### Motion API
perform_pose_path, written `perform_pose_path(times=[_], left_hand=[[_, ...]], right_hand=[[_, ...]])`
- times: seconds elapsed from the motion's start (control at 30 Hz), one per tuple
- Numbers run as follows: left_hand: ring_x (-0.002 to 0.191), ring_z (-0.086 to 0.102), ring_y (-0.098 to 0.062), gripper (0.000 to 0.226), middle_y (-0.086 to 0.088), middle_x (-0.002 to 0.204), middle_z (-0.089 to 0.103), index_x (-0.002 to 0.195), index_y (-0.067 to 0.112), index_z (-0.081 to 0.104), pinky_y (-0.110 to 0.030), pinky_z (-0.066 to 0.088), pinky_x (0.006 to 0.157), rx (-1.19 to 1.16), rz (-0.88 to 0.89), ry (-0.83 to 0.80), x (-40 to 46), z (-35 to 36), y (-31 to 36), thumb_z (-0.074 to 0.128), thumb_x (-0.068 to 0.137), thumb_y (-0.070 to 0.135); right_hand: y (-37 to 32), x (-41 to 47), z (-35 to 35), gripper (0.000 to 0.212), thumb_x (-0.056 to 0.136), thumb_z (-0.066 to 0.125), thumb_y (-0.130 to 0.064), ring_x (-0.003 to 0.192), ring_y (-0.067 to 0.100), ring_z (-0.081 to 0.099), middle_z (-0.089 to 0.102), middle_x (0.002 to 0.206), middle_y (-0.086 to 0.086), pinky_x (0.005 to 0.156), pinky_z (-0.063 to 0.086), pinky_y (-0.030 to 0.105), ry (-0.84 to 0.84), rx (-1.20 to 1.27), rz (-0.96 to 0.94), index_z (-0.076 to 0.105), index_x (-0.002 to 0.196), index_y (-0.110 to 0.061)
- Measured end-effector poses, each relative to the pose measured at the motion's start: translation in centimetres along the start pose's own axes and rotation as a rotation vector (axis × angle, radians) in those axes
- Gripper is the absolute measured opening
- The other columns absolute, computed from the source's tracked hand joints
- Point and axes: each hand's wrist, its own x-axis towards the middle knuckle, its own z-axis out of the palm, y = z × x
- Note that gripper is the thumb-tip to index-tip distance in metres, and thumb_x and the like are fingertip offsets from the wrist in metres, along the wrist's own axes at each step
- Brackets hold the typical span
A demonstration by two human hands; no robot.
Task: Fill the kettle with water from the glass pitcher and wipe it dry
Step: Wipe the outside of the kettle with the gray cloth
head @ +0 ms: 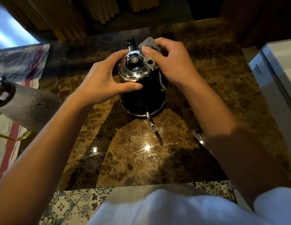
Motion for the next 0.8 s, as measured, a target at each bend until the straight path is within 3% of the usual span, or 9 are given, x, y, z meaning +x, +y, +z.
perform_pose_path(times=[0.17, 0.3, 0.4, 0.47, 0.63, 0.73, 0.8], left_hand=[[0.115, 0.042, 0.032, 0.097, 0.038, 0.128, 0.05, 0.155, 0.033, 0.038, 0.006, 0.031, 0.095, 0.017, -0.009, 0.005, 0.1, 0.0, -0.4, 0.076, 0.072, 0.066], [0.129, 0.046, 0.013, 0.1, 0.027, 0.141, 0.051, 0.157, 0.031, 0.038, -0.004, 0.032, 0.101, 0.008, -0.007, -0.013, 0.1, -0.3, -0.6, 0.078, 0.071, 0.065], [0.119, 0.042, 0.03, 0.1, 0.034, 0.133, 0.05, 0.156, 0.032, 0.038, 0.006, 0.029, 0.097, 0.002, -0.013, -0.004, 0.0, -0.1, -0.5, 0.077, 0.07, 0.065], [0.116, 0.04, 0.033, 0.101, 0.037, 0.13, 0.048, 0.156, 0.032, 0.037, 0.007, 0.029, 0.096, -0.002, -0.024, 0.002, 0.0, 0.0, -0.4, 0.076, 0.07, 0.067], [0.122, 0.044, 0.023, 0.103, 0.034, 0.134, 0.049, 0.157, 0.034, 0.033, -0.008, 0.032, 0.102, 0.004, -0.042, -0.045, 0.0, -0.2, -0.5, 0.072, 0.071, 0.074], [0.115, 0.038, 0.034, 0.108, 0.035, 0.135, 0.045, 0.158, 0.033, 0.031, 0.001, 0.032, 0.094, 0.042, -0.048, -0.076, 0.3, -0.6, -0.2, 0.069, 0.068, 0.079], [0.118, 0.039, 0.031, 0.109, 0.031, 0.139, 0.041, 0.159, 0.031, 0.031, 0.002, 0.03, 0.093, 0.069, -0.051, -0.081, 0.3, -0.9, -0.1, 0.07, 0.068, 0.075]], right_hand=[[0.5, -4.5, 1.4, 0.026, 0.099, 0.069, -0.034, 0.102, 0.009, 0.067, 0.071, 0.112, 0.0, 0.085, 0.054, 0.022, 0.089, -0.093, -0.141, 0.071, 0.117, -0.016], [-0.3, -0.6, 0.8, 0.023, 0.103, 0.064, -0.033, 0.095, 0.006, 0.069, 0.075, 0.102, -0.006, 0.088, 0.057, 0.033, 0.049, -0.057, -0.06, 0.075, 0.113, -0.016], [0.2, 1.9, 0.3, 0.025, 0.106, 0.059, -0.032, 0.092, 0.012, 0.071, 0.076, 0.096, -0.003, 0.091, 0.056, 0.041, -0.016, -0.027, 0.011, 0.077, 0.106, -0.015], [0.9, 0.9, 0.4, 0.024, 0.106, 0.059, -0.029, 0.092, 0.015, 0.07, 0.075, 0.097, 0.002, 0.089, 0.055, 0.042, 0.019, 0.012, -0.021, 0.075, 0.105, -0.012], [1.4, -5.0, 2.3, 0.017, 0.099, 0.069, -0.026, 0.095, 0.013, 0.066, 0.068, 0.104, 0.003, 0.081, 0.053, 0.024, 0.156, -0.005, -0.174, 0.071, 0.108, -0.011], [1.0, -5.0, 2.3, 0.02, 0.095, 0.074, -0.031, 0.092, 0.01, 0.063, 0.067, 0.1, 0.0, 0.078, 0.046, 0.015, 0.153, -0.122, -0.259, 0.076, 0.109, -0.017], [1.0, -4.2, 1.4, 0.02, 0.095, 0.073, -0.034, 0.094, 0.008, 0.065, 0.07, 0.101, -0.003, 0.082, 0.05, 0.019, 0.118, -0.088, -0.231, 0.077, 0.111, -0.022]])
